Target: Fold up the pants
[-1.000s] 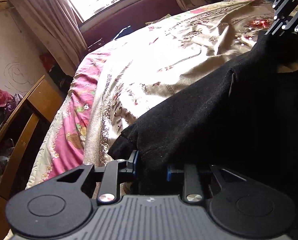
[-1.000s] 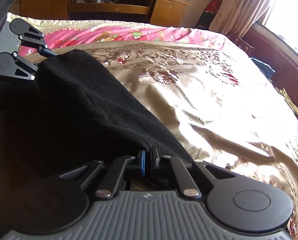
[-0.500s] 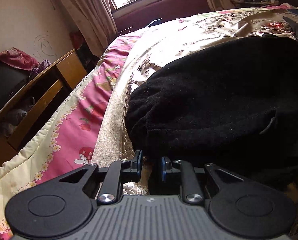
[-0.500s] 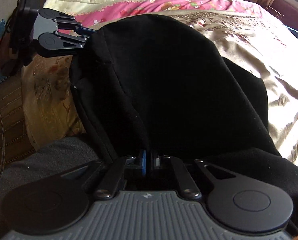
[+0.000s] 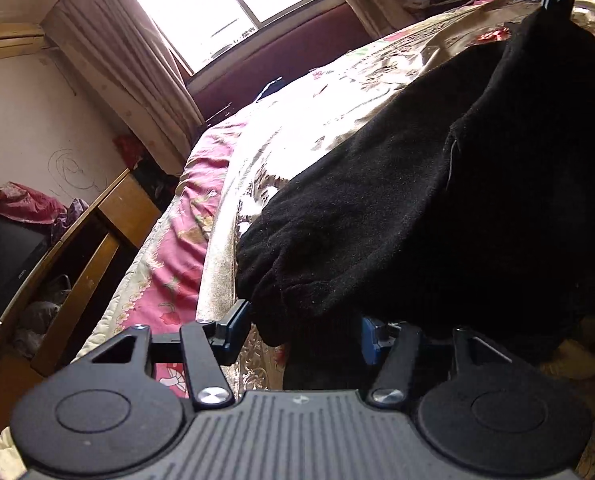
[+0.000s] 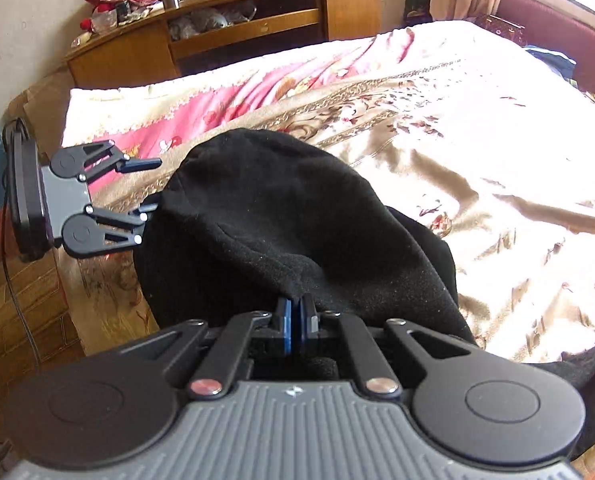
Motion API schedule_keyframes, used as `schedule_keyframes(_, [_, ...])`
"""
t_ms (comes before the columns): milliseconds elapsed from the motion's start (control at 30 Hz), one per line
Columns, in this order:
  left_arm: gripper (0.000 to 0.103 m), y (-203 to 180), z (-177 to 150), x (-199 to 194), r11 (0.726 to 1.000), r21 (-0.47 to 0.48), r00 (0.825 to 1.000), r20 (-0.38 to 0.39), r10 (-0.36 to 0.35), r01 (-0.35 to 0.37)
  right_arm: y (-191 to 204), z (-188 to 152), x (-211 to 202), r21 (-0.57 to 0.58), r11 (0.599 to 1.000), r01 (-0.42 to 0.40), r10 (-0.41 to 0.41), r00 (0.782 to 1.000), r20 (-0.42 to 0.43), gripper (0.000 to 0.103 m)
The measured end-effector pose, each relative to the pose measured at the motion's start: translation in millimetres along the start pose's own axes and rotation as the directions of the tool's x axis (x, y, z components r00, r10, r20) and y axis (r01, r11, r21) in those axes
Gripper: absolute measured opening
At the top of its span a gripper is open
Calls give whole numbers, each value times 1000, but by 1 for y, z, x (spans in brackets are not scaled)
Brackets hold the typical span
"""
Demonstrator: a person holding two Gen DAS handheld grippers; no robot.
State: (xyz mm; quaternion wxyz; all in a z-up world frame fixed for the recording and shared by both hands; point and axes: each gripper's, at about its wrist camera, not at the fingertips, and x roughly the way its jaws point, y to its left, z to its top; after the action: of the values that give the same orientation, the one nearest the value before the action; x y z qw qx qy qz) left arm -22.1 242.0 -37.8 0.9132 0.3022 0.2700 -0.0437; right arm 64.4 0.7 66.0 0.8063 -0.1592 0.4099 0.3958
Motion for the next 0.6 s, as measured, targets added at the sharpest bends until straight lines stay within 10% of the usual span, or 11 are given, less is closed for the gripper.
schedule_keyframes(100, [70,-13,8,17,995,85,999,13,47,-48,3,-1,-1,-26,1000,9,-10,1000,-8,4])
schedule_keyframes(267, [35,9,17,17,998,31,999,-11,48,-47,10,-10,-14,-43,999,-4,3,1000,-24,4])
schedule_keyframes(600, [33,-27,-13,2,988,143,995,-74,72,-61,29,-73,37,4,999,-39,39,987,-159,4])
